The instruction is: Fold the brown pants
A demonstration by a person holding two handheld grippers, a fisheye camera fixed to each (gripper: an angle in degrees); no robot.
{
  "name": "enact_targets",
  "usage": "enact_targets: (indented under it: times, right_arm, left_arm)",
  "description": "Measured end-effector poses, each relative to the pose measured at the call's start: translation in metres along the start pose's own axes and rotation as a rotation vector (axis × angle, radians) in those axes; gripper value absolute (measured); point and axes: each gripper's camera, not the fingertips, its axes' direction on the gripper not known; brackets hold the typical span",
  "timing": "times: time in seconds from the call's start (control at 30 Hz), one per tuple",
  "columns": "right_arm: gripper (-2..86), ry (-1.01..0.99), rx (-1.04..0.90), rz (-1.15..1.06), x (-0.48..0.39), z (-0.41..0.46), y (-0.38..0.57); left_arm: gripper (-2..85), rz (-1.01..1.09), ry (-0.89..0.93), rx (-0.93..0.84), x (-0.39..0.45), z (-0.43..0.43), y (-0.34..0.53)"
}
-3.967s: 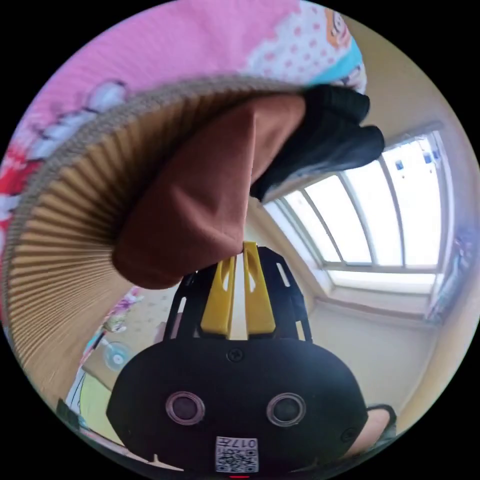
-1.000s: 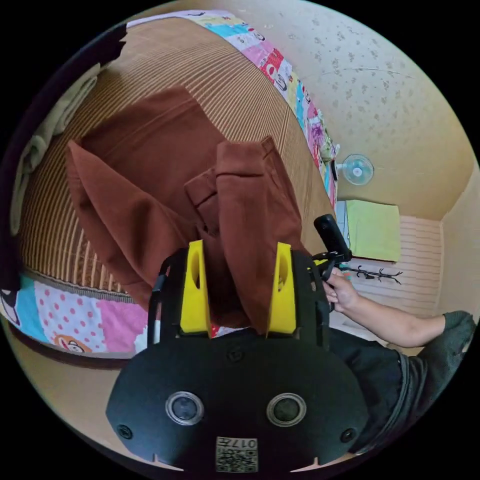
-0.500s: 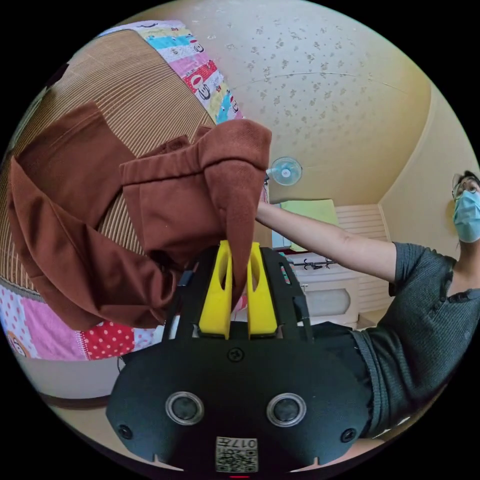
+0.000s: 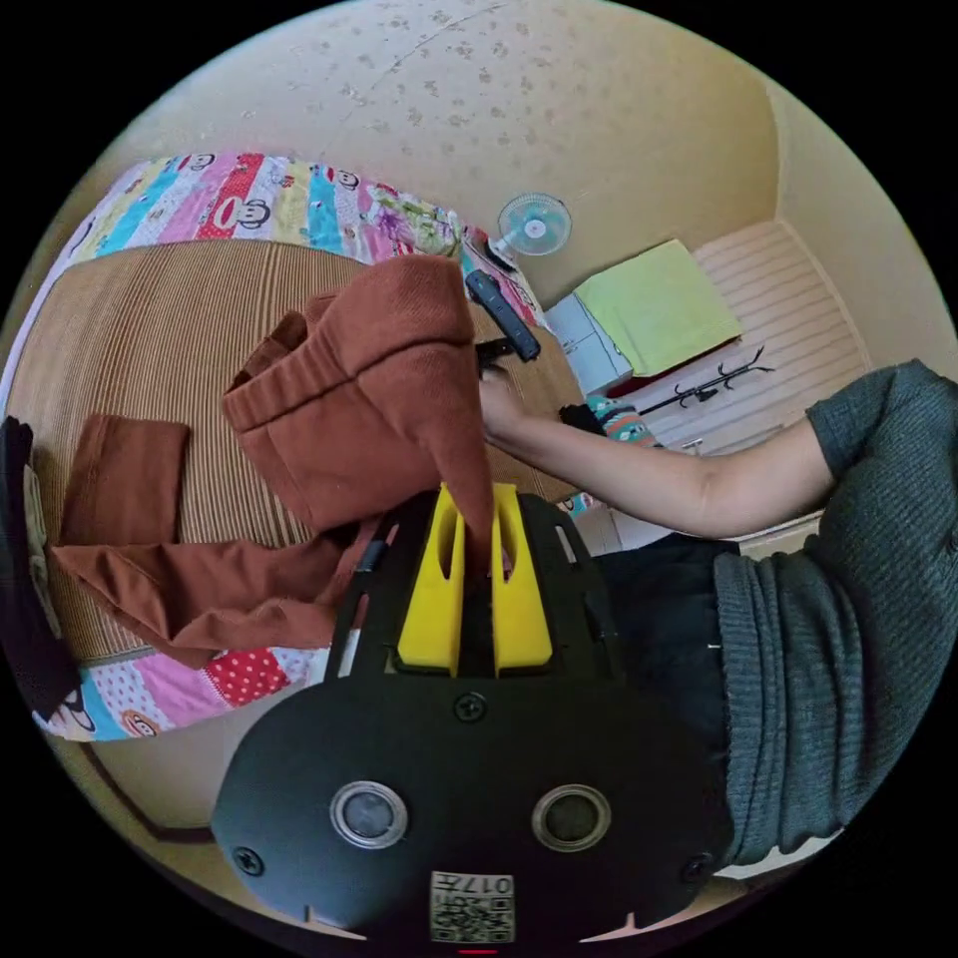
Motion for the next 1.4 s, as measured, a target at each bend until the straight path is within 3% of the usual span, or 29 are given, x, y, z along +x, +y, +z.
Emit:
enact_targets:
  times: [0.2,0.47,0.57,0.8,0.9,1.0,1.07,1.17,1.23,1.4]
  right_arm:
    - [1.5,0.187,0.381,0.179,0.038,-0.154,0.127]
    - [1.6,0.378,1.065,0.446,0.051,-0.362,0.266]
    - [1.7,0.331,1.314,0.367,0.029,-0.424,0.283]
    - [1.9,0.143,1.459,0.076,-0.053,-0.5,0.235]
    - [2.0,0.032,1.391,-0.057,-0.094,-0.503,0.182]
    - [2.0,-0.124,1.13,-0.204,-0.132,-0.48,0.093]
    - [2.0,-0.231,0.741,-0.305,-0.167,-0.431,0.001]
    - [1.8,-0.326,0.303,-0.315,-0.199,-0.334,-0.074]
    - [1.2,-0.346,0.13,-0.347,-0.211,-0.278,-0.083]
    - [0.6,-0.297,-0.202,-0.331,-0.189,-0.15,-0.039]
  left_arm:
    - [4.1,0.249,-0.049,0.046,0.126,0.007,0.006]
    - [4.0,0.573,0.295,0.197,0.278,0.006,-0.02]
    - [4.0,0.759,0.264,0.233,0.332,-0.004,-0.019]
    - [4.0,0.784,0.139,0.484,0.346,-0.091,0.016]
    - [4.0,0.669,-0.004,0.571,0.321,-0.136,0.041]
    - [4.2,0.405,-0.163,0.627,0.274,-0.168,0.067]
    - [5.6,0.107,-0.299,0.606,0.215,-0.181,0.09]
    - [8.0,-0.292,-0.427,0.5,0.122,-0.182,0.132]
    - [9.2,-0.482,-0.422,0.427,0.067,-0.181,0.166]
    - [11.3,-0.844,-0.122,0.315,-0.049,-0.181,0.251]
